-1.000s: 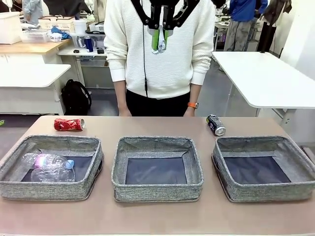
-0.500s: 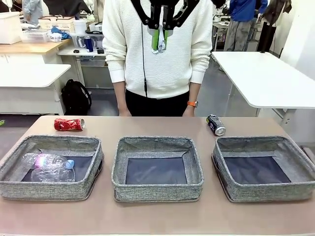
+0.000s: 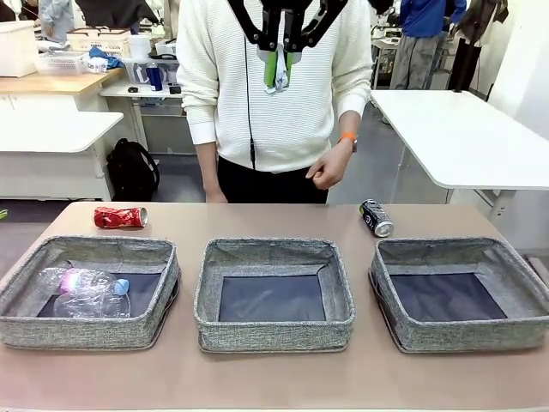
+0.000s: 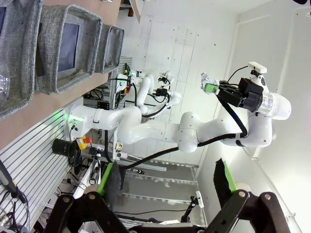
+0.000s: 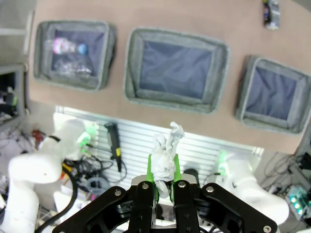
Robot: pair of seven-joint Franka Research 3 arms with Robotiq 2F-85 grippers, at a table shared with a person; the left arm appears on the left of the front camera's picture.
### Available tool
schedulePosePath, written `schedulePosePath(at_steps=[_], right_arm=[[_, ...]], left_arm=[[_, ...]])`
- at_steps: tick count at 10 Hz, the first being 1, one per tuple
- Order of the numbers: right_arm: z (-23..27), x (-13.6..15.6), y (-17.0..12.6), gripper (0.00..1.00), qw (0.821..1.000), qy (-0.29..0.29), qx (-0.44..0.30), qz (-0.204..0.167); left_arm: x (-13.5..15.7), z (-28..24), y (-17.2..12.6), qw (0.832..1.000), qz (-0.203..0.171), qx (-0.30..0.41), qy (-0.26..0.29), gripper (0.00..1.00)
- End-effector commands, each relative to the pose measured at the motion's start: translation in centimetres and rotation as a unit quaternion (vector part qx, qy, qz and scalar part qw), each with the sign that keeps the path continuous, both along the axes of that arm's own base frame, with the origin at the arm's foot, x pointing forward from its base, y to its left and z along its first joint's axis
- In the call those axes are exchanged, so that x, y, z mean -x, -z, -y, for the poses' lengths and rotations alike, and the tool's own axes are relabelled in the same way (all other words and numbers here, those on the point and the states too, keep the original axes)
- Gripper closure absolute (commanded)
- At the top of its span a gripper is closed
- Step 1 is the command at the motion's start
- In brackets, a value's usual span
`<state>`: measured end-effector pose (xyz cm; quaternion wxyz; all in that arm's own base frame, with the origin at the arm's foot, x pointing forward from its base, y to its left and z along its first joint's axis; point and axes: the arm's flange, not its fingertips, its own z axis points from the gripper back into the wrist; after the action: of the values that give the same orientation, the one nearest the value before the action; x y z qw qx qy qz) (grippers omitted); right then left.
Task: Sort the waste into the appropriate baskets.
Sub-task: Place the picked waste into the Fabric basket indicated by the person.
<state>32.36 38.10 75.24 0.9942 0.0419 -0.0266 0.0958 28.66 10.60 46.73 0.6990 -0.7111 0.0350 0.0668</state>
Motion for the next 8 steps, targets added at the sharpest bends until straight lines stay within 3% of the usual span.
schedulePosePath(at_steps=[1, 8], right_arm=[[0.33, 0.33, -0.04, 0.89, 1.0, 0.002, 0.003, 0.003], [0.33, 0.33, -0.04, 0.89, 1.0, 0.002, 0.003, 0.003]], left_arm=[[0.12, -0.07, -0.29, 1.0, 0.011, 0.008, 0.001, 0.0], [0.12, -0.07, -0.29, 1.0, 0.011, 0.008, 0.001, 0.0]])
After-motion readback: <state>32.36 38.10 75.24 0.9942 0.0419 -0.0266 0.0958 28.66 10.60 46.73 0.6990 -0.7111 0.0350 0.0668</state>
